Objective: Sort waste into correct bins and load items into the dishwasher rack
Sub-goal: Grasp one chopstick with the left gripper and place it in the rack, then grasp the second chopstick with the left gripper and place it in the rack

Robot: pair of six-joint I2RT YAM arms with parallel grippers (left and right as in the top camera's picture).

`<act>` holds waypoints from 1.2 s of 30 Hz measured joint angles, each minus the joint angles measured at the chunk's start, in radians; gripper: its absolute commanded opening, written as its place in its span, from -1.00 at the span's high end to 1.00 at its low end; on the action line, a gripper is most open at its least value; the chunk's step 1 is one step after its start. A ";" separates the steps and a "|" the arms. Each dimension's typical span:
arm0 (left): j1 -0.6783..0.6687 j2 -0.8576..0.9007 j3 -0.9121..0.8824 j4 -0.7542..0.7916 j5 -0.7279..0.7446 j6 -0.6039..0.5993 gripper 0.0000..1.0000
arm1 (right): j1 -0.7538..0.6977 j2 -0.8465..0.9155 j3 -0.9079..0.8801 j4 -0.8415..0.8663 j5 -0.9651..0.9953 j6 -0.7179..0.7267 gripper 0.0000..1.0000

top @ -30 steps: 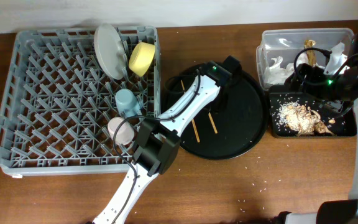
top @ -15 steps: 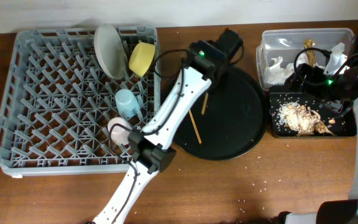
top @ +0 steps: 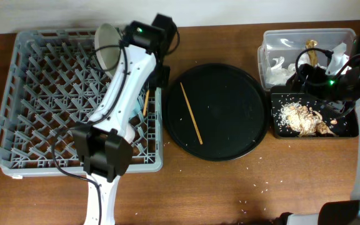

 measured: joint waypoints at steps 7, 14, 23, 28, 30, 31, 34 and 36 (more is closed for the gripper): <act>-0.001 0.000 -0.230 0.077 0.008 -0.035 0.07 | 0.000 0.000 0.000 0.000 0.000 0.000 -0.97; -0.016 -0.004 0.027 -0.008 0.154 -0.038 0.06 | 0.000 0.000 0.000 0.000 0.000 0.000 -0.97; -0.220 0.074 -0.015 0.206 0.032 -0.277 0.09 | 0.000 0.000 0.000 0.000 0.000 0.000 -0.96; -0.221 0.182 -0.088 0.308 0.023 -0.339 0.25 | 0.000 0.000 0.000 0.000 0.000 0.000 -0.97; -0.221 0.228 -0.089 0.337 0.031 -0.343 0.32 | 0.000 0.000 0.000 0.000 0.000 0.000 -0.97; -0.221 0.242 -0.102 0.359 0.035 -0.346 0.32 | 0.000 0.000 0.000 0.000 0.000 0.000 -0.97; -0.222 0.246 -0.134 0.425 0.039 -0.346 0.48 | 0.000 0.000 0.000 0.000 0.000 0.000 -0.97; -0.222 0.246 -0.142 0.430 0.042 -0.348 0.53 | 0.000 0.000 0.000 0.000 0.000 0.000 -0.97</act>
